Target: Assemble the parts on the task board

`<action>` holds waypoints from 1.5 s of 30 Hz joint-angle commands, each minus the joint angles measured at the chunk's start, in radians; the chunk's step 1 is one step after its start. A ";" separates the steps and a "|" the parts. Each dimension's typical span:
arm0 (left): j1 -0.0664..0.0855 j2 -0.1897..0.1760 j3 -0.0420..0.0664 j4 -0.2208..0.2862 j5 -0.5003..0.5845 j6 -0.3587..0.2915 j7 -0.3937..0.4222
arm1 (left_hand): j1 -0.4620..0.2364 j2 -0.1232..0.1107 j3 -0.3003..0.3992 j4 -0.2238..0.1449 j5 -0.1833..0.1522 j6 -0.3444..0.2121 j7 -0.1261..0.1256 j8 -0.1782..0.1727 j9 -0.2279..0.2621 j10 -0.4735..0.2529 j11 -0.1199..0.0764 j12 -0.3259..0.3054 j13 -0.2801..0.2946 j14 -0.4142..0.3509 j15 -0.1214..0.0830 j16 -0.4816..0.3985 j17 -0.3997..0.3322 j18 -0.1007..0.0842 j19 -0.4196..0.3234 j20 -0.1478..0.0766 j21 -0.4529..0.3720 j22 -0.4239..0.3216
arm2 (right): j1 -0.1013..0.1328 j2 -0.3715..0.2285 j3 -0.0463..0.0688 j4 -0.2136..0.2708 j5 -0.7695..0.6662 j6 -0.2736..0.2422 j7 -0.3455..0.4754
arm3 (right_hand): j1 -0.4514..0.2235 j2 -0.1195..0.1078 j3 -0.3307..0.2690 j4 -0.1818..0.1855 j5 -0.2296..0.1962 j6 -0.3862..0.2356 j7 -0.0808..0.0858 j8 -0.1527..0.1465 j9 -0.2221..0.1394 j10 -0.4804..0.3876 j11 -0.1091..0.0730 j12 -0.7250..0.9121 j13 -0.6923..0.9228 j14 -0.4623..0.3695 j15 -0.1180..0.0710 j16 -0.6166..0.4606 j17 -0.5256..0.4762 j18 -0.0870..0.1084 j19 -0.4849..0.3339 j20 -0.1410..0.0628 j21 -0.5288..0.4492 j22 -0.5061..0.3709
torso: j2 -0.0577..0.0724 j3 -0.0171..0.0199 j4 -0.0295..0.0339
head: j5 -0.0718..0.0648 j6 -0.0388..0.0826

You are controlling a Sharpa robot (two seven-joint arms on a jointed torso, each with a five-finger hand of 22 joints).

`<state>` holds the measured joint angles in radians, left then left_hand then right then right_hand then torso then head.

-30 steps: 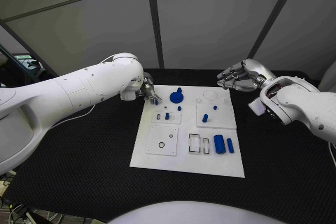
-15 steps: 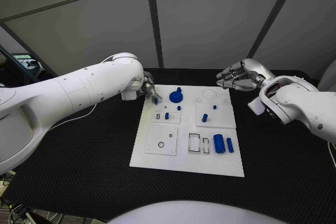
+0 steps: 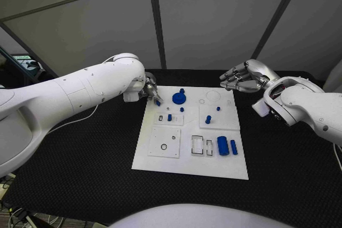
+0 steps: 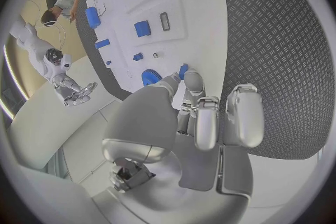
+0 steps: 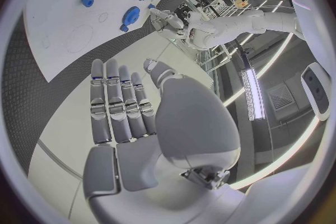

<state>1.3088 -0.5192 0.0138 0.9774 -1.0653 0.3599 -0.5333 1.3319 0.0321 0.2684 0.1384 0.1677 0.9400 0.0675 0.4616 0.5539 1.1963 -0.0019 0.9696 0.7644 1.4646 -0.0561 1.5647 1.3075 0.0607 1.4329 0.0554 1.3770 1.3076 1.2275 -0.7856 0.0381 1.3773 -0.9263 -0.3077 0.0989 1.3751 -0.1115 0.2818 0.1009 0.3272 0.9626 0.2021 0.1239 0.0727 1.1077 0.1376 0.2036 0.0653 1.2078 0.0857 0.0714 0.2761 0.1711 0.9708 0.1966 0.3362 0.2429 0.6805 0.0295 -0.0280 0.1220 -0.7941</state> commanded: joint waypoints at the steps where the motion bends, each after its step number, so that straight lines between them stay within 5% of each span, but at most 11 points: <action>1: 0.001 -0.002 0.000 0.004 0.021 0.013 0.004 | 0.020 0.001 0.043 -0.022 0.004 -0.009 -0.004 0.017 0.025 0.005 -0.006 -0.007 -0.004 0.106 -0.008 0.006 0.263 -0.003 0.000 -0.008 0.007 0.039 | 0.002 0.001 0.001 0.001 -0.004 0.013 0.001 | -0.001 0.006 -0.001 -0.005 0.003 0.005 0.004 -0.001 0.001 0.002 0.001 0.001 -0.001 -0.002 0.005 -0.006 -0.001 0.011 0.007 0.002 -0.007 -0.002 | 0.000 0.0000 -0.0003 | 0.001 -0.001; 5: 0.000 -0.004 0.000 0.008 0.026 0.007 0.005 | 0.003 -0.011 0.112 -0.037 -0.030 -0.023 -0.001 0.035 0.044 0.008 -0.004 -0.013 -0.013 0.106 -0.006 0.006 0.263 -0.003 0.001 -0.006 0.007 0.042 | 0.002 0.001 0.001 0.000 -0.005 0.013 0.001 | -0.001 0.006 -0.001 -0.005 0.003 0.005 0.004 -0.001 0.001 0.002 0.001 0.001 -0.001 -0.002 0.005 -0.006 -0.001 0.011 0.007 0.002 -0.007 -0.002 | 0.000 0.0003 -0.0001 | 0.002 -0.002; 14: -0.003 -0.038 0.000 0.051 0.070 -0.064 0.023 | -0.013 -0.023 0.158 -0.048 -0.035 -0.029 -0.002 0.052 0.059 0.013 -0.005 -0.013 -0.015 0.106 -0.006 0.006 0.263 -0.003 0.002 -0.006 0.007 0.045 | 0.002 0.001 0.001 -0.002 -0.005 0.010 0.003 | -0.001 0.006 -0.001 -0.005 0.003 0.005 0.004 -0.001 0.001 0.002 0.001 0.001 -0.001 -0.002 0.005 -0.006 -0.002 0.011 0.007 0.002 -0.008 -0.002 | -0.001 0.0003 0.0016 | 0.002 -0.001; 23: -0.012 -0.114 0.000 0.179 0.084 -0.134 0.034 | -0.026 -0.049 0.215 -0.067 -0.035 -0.035 -0.004 0.070 0.075 0.023 -0.008 -0.011 -0.016 0.106 -0.008 0.006 0.263 -0.004 0.004 -0.007 0.009 0.050 | 0.002 -0.001 0.001 -0.009 -0.005 0.008 0.004 | -0.001 0.006 -0.001 -0.005 0.003 0.005 0.004 -0.001 0.001 0.002 0.001 0.001 -0.001 -0.002 0.005 -0.006 -0.002 0.011 0.007 0.002 -0.008 -0.002 | -0.001 -0.0002 0.0015 | 0.002 -0.002; 32: -0.037 -0.224 -0.001 0.360 0.070 -0.214 0.035 | -0.052 -0.087 0.296 -0.082 -0.035 -0.035 -0.007 0.089 0.090 0.037 -0.011 -0.012 -0.018 0.106 -0.011 0.006 0.263 -0.006 0.010 -0.010 0.014 0.059 | 0.002 -0.004 0.001 -0.014 -0.005 0.007 0.005 | -0.001 0.006 -0.001 -0.005 0.003 0.005 0.004 -0.001 0.001 0.002 0.001 0.001 -0.001 -0.002 0.005 -0.006 -0.002 0.011 0.007 0.002 -0.008 -0.002 | -0.002 0.0009 0.0020 | 0.005 -0.001; 45: -0.057 -0.275 -0.001 0.444 0.034 -0.235 0.029 | -0.072 -0.114 0.360 -0.095 -0.035 -0.032 -0.009 0.102 0.099 0.054 -0.014 -0.001 -0.007 0.106 -0.014 0.006 0.263 -0.007 0.015 -0.013 0.019 0.068 | 0.002 -0.002 0.000 -0.021 -0.005 0.006 0.005 | -0.001 0.006 -0.001 -0.005 0.004 0.005 0.005 -0.001 0.001 0.002 0.001 0.001 -0.001 -0.002 0.005 -0.006 -0.003 0.011 0.008 0.002 -0.010 -0.004 | 0.000 0.0003 -0.0004 | 0.012 -0.002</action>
<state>1.2514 -0.7940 0.0124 1.4160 -1.0093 0.1458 -0.5098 1.2609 -0.0739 0.5122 0.1556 0.1299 0.9090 0.0628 0.5599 0.5833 1.2432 -0.0160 0.9642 0.7568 1.4653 -0.0626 1.5647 1.3075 0.0606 1.4436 0.0446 1.3887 1.3075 1.2274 -0.7887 0.0379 1.3565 -0.9296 -0.3024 0.0984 1.3751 -0.1115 0.2818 0.1009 0.3272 0.9626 0.2022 0.1239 0.0727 1.1077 0.1376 0.2036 0.0653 1.2078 0.0857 0.0714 0.2753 0.1711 0.9708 0.1966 0.3318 0.2402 0.6786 0.0301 -0.0266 0.1323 -0.7957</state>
